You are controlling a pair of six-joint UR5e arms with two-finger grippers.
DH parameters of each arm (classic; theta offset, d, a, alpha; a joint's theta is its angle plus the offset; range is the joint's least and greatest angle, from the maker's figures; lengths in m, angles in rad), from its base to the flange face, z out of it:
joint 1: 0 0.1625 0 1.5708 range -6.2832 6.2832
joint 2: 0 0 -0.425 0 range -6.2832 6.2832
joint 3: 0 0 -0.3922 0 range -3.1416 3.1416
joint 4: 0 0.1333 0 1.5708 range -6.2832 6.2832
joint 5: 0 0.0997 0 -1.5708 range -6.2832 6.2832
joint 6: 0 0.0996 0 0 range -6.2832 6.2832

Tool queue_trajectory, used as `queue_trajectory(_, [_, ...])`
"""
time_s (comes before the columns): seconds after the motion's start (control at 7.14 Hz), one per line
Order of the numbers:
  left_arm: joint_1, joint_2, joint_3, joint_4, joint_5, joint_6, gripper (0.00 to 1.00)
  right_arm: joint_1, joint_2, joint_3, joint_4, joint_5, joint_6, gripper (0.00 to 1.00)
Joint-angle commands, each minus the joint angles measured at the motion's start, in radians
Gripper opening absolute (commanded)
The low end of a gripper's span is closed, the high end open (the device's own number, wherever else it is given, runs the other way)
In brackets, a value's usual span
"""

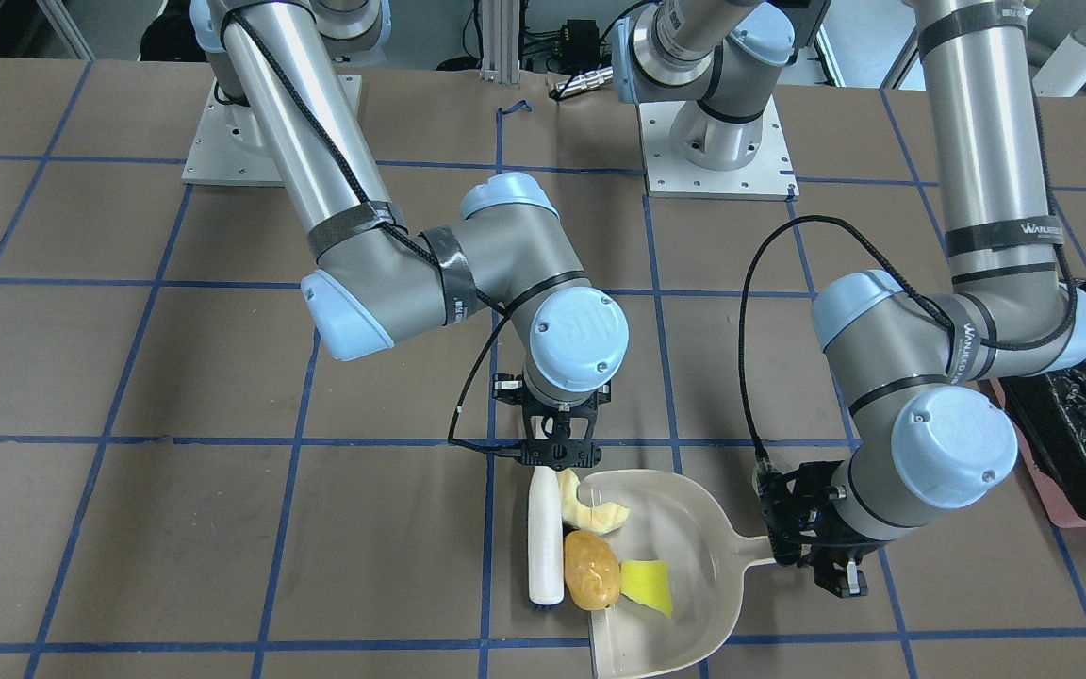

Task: Sweep and dump trash into bin
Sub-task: 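Sweep the sponge, potato and peel into the dustpan with the right-held brush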

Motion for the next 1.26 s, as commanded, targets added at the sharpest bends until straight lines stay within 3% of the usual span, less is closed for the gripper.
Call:
queue_trajectory(0.0, [0.000,0.000,0.000,0.000,-0.001,-0.002,0.22,0.038,0.048,-0.060,-0.046,0.039,0.048,0.09])
queue_trajectory(0.56, [0.000,0.000,-0.002,0.002,-0.006,-0.002,0.22,0.043,0.051,-0.106,-0.090,0.136,0.088,0.09])
queue_trajectory(1.12, [0.002,0.002,-0.006,0.002,-0.007,0.005,0.22,0.042,0.030,-0.146,-0.089,0.165,0.100,0.10])
